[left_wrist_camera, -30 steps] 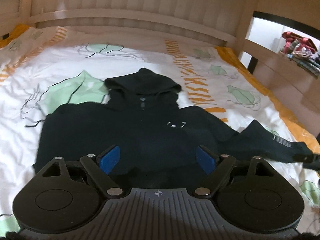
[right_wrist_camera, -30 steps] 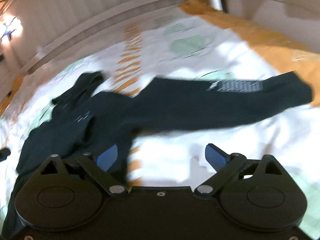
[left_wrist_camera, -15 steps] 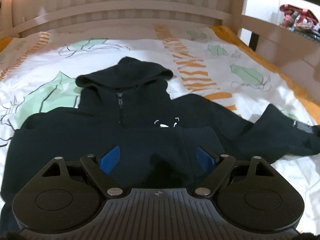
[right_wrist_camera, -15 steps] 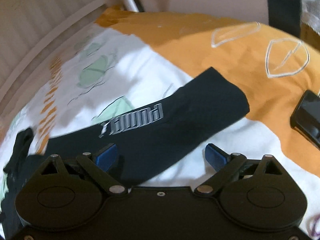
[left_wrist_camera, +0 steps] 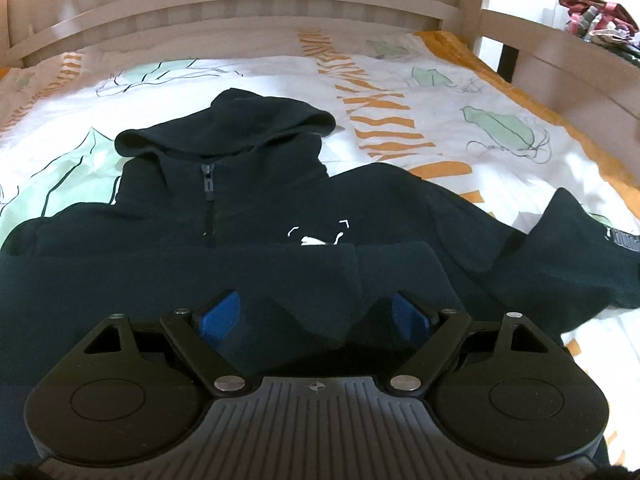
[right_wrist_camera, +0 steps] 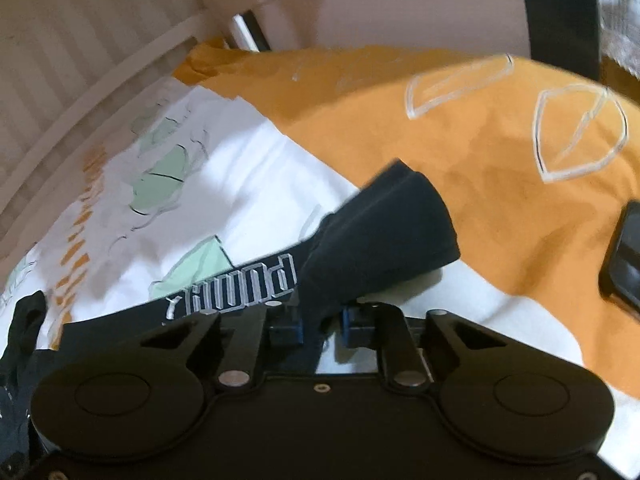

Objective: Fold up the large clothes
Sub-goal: 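Grasp the sleeve cuff with the right gripper and lift it, then lay the held sleeve across the hoodie body and open the right gripper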

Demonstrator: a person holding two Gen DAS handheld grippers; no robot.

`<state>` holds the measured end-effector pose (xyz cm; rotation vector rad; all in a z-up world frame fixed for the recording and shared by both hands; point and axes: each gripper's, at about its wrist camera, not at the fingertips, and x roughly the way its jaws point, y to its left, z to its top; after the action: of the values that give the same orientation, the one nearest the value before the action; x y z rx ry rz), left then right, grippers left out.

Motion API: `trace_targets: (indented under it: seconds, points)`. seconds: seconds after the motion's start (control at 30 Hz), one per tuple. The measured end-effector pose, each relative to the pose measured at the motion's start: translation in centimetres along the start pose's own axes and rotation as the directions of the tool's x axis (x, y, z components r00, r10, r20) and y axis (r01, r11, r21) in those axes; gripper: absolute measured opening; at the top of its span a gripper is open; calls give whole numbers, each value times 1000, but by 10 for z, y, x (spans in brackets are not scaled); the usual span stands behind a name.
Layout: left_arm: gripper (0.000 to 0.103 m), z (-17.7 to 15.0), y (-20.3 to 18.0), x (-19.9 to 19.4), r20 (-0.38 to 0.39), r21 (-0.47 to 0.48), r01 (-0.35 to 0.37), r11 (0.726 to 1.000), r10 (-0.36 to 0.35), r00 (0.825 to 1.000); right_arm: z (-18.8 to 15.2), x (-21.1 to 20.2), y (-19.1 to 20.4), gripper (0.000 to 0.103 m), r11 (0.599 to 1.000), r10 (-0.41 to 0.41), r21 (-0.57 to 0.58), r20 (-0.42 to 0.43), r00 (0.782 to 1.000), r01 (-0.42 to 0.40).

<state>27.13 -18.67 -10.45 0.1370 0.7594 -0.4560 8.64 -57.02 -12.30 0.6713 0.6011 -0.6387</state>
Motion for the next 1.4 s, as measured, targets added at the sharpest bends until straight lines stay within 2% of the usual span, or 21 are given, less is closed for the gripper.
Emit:
trace_targets:
  seconds: [0.1, 0.17, 0.23, 0.37, 0.53, 0.67, 0.87, 1.03, 1.17, 1.27, 1.4]
  points:
    - [83, 1, -4, 12, -19, 12, -2, 1000, 2, 1000, 9, -15, 9, 22, 999, 34, -26, 52, 998, -33]
    - [88, -2, -7, 28, -65, 37, -5, 999, 8, 998, 17, -28, 19, 22, 997, 60, -60, 82, 995, -55]
    - [95, -4, -11, 33, -53, 69, -7, 998, 11, 999, 26, -44, 35, 22, 990, 91, -115, 114, 989, -78]
    - [95, 1, -8, 32, -73, 66, 12, 998, -7, 997, 38, -72, 75, 22, 966, 177, -219, 157, 972, -141]
    - [94, 1, 14, 9, -79, 27, 72, 997, -69, 994, 39, -103, 143, 22, 908, 307, -344, 154, 939, -240]
    - [95, -4, 49, -18, -47, -24, 94, 995, -95, 994, 23, -121, 202, 22, 841, 424, -414, 104, 900, -348]
    - [95, -11, 122, -57, -8, -152, 94, 984, -96, 995, -28, -131, 291, 22, 719, 565, -477, -20, 825, -505]
    - [95, -20, 180, -84, 35, -265, 65, 962, -58, 998, -94, -111, 353, 22, 638, 602, -501, -151, 784, -585]
    - [95, -28, 218, -96, 48, -348, 44, 936, -29, 998, -152, -89, 393, 22, 584, 582, -543, -238, 778, -603]
    - [95, -33, 236, -99, 38, -384, 27, 923, -13, 999, -195, -73, 415, 23, 541, 545, -589, -297, 784, -600]
    - [95, -37, 248, -96, 30, -417, 25, 909, -14, 999, -250, -66, 422, 32, 460, 496, -662, -361, 790, -592]
